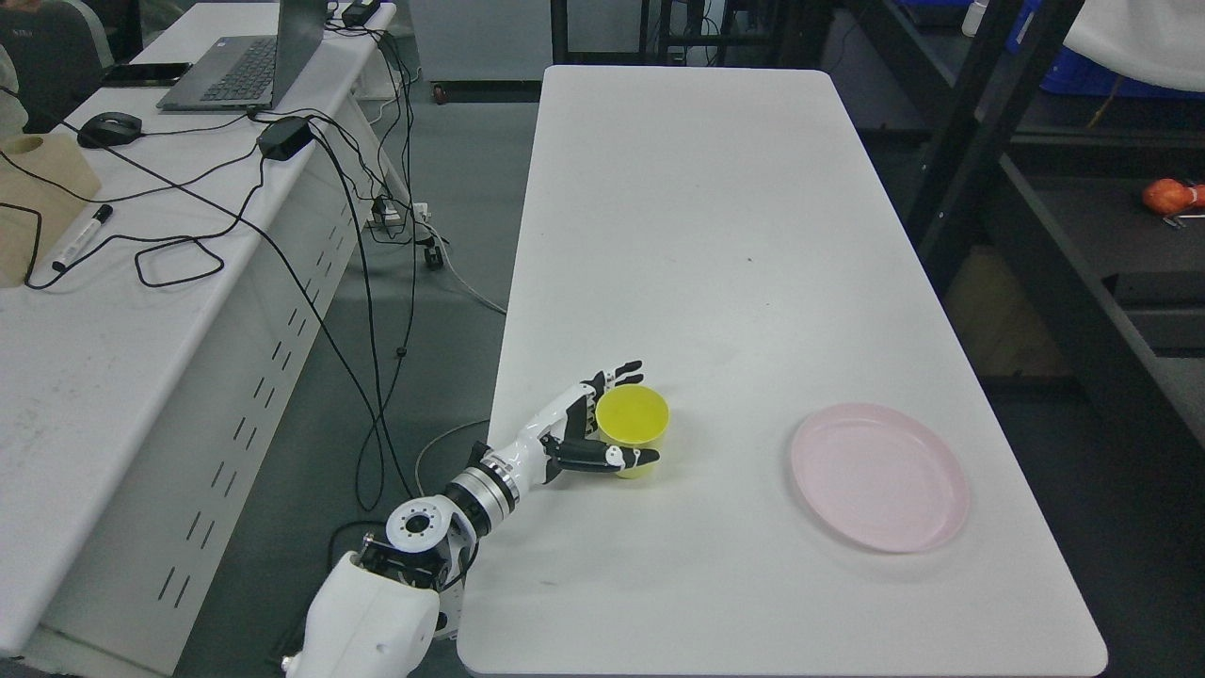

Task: Place yellow IKEA cup on middle right shelf
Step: 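Close the left hand fingers around the yellow cup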

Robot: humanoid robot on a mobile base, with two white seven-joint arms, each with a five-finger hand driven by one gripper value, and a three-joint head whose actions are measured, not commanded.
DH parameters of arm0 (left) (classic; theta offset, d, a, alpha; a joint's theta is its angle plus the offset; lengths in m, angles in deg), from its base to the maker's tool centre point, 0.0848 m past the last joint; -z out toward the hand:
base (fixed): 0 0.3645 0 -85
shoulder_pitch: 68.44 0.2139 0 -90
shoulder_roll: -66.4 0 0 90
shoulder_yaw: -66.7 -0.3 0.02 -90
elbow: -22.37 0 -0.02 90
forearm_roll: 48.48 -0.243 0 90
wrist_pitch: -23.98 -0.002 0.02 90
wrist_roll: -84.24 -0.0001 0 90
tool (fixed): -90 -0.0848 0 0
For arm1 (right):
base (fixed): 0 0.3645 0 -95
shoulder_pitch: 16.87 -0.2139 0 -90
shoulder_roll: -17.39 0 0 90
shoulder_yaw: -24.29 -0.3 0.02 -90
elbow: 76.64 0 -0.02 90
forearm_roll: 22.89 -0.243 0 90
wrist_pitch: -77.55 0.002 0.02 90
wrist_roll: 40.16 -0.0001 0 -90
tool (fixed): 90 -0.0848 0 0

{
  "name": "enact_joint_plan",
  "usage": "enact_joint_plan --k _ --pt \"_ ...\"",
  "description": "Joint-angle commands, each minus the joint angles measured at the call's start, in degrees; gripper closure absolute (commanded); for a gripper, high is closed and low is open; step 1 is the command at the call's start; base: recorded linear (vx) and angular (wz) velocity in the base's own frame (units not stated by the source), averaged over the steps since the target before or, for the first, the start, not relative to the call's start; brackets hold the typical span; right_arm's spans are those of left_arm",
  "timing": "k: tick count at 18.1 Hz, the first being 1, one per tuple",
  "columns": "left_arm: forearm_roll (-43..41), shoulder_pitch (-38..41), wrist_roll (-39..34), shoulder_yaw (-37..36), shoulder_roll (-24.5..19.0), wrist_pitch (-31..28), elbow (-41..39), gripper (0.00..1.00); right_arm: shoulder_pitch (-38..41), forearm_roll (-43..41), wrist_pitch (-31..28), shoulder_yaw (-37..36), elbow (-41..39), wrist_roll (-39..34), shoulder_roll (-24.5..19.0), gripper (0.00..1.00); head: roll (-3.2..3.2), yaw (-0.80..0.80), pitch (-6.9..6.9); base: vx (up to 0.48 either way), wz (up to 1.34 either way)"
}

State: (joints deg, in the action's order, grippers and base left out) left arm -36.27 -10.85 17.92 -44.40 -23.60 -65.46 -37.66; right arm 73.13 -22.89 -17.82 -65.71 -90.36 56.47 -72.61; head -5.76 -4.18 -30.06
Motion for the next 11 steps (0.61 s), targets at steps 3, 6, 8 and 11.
enact_joint_plan --k 3,6,8,11 --pt "0.27 0.23 -0.13 -3.42 -1.00 0.14 0.18 0.27 0.79 -1.41 0.00 0.97 0.00 0.04 1.00 0.01 0.00 0.00 0.00 -0.006 -0.08" --pt "4.56 1.02 -0.21 -2.28 -1.00 3.82 0.27 0.62 0.79 -1.41 0.00 0.97 0.00 0.04 1.00 0.01 0.00 0.00 0.00 -0.002 -0.02" --pt "8.43 2.08 -0.39 -1.58 -1.00 6.28 0.27 0.86 0.79 -1.41 0.00 0.97 0.00 0.04 1.00 0.00 0.00 0.00 0.00 0.000 0.00" --pt "10.19 2.26 -0.39 0.08 -1.00 8.05 0.36 1.00 0.79 -1.41 0.00 0.97 0.00 0.04 1.00 0.01 0.00 0.00 0.00 0.000 0.00"
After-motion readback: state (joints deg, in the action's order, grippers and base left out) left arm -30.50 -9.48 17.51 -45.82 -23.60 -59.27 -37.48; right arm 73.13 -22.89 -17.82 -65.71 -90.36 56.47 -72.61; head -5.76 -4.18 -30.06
